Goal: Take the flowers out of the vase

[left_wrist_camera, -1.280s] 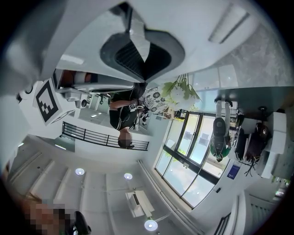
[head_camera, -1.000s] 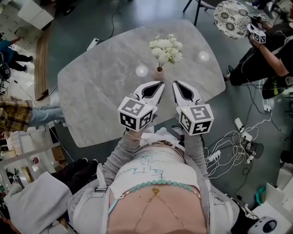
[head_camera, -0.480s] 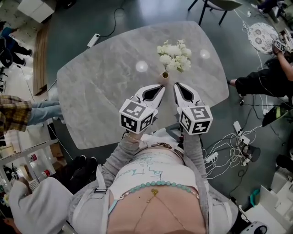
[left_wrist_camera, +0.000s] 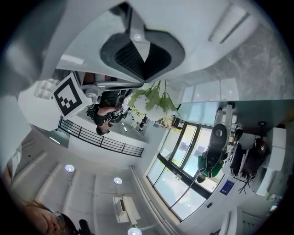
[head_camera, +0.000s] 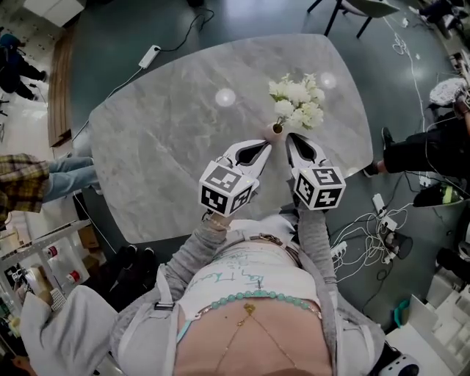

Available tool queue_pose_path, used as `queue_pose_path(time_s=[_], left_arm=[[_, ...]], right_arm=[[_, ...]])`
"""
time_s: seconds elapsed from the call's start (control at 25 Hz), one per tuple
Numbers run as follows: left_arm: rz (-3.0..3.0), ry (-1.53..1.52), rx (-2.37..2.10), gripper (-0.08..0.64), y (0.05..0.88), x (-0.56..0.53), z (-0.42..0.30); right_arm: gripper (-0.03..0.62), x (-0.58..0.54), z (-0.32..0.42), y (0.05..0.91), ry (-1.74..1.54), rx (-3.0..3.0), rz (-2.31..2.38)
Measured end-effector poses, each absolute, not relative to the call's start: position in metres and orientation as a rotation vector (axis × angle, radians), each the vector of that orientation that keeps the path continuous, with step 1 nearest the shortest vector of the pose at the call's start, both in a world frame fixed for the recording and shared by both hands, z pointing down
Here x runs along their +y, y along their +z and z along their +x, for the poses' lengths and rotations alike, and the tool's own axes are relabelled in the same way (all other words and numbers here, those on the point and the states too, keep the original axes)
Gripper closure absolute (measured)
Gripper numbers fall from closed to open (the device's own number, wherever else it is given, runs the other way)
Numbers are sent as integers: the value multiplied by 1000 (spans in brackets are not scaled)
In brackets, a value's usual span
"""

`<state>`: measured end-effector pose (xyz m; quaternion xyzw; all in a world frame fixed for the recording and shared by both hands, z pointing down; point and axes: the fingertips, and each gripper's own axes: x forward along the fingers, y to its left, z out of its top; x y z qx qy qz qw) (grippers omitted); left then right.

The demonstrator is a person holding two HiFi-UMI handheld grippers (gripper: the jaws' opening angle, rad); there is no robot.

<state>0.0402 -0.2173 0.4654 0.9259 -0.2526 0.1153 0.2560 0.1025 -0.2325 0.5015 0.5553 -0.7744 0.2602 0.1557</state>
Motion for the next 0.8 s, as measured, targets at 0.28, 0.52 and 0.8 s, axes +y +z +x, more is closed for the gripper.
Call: queue_pose_path(time_s=[0.28,0.52,0.8], left_arm=[[2469,315,-735,560,476,-228,47],[2412,316,-843,560,477,-232,43],[2357,341,-912,560,489,-234,37]], right_arm=[[565,-248,112,524,803,-2207,1542],[528,-253,109,542,818,-2239,1405],[459,-260,103,558,822,-2249,1325]])
